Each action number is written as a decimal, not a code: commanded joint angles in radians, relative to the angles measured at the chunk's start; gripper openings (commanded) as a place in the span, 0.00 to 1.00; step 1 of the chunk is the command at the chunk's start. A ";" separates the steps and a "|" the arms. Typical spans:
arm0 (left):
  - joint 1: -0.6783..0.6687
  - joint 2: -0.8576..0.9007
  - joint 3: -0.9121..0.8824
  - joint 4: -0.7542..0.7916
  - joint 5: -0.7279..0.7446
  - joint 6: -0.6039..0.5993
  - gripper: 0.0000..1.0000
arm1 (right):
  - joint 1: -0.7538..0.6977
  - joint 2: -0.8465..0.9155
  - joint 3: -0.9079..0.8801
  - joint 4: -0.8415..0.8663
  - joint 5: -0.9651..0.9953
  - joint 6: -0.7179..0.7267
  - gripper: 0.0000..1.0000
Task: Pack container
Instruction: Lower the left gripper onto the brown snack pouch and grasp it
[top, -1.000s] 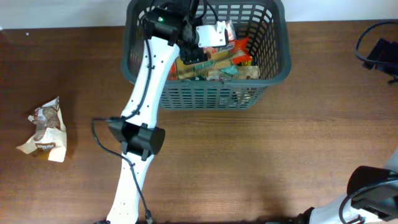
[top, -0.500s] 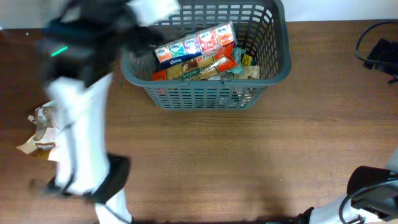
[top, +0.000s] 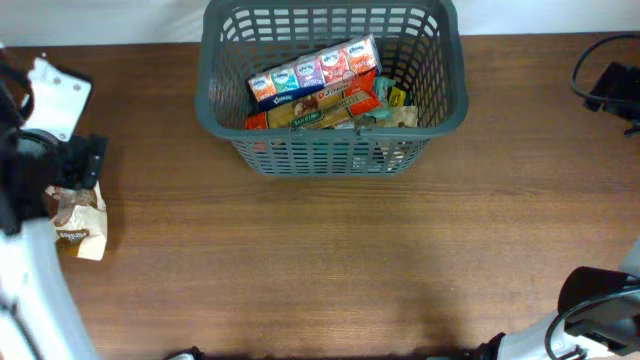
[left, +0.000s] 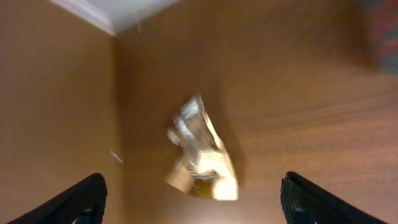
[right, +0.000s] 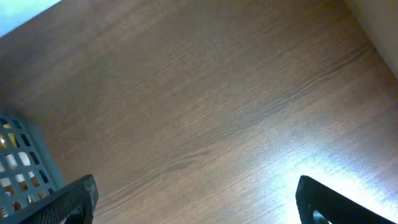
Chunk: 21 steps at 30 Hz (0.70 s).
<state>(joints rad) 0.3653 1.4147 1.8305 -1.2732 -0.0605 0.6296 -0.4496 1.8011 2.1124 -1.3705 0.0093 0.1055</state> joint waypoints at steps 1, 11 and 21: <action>0.126 0.086 -0.248 0.065 -0.024 -0.214 0.83 | -0.002 -0.012 -0.002 0.001 -0.001 0.008 0.99; 0.168 0.331 -0.344 0.209 -0.100 -0.214 0.77 | -0.002 -0.012 -0.002 0.001 -0.001 0.008 0.99; 0.169 0.544 -0.343 0.280 -0.201 -0.225 0.76 | -0.002 -0.012 -0.002 0.001 -0.001 0.008 0.99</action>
<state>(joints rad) 0.5323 1.9152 1.4826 -1.0096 -0.1940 0.4210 -0.4496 1.8011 2.1117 -1.3697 0.0093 0.1059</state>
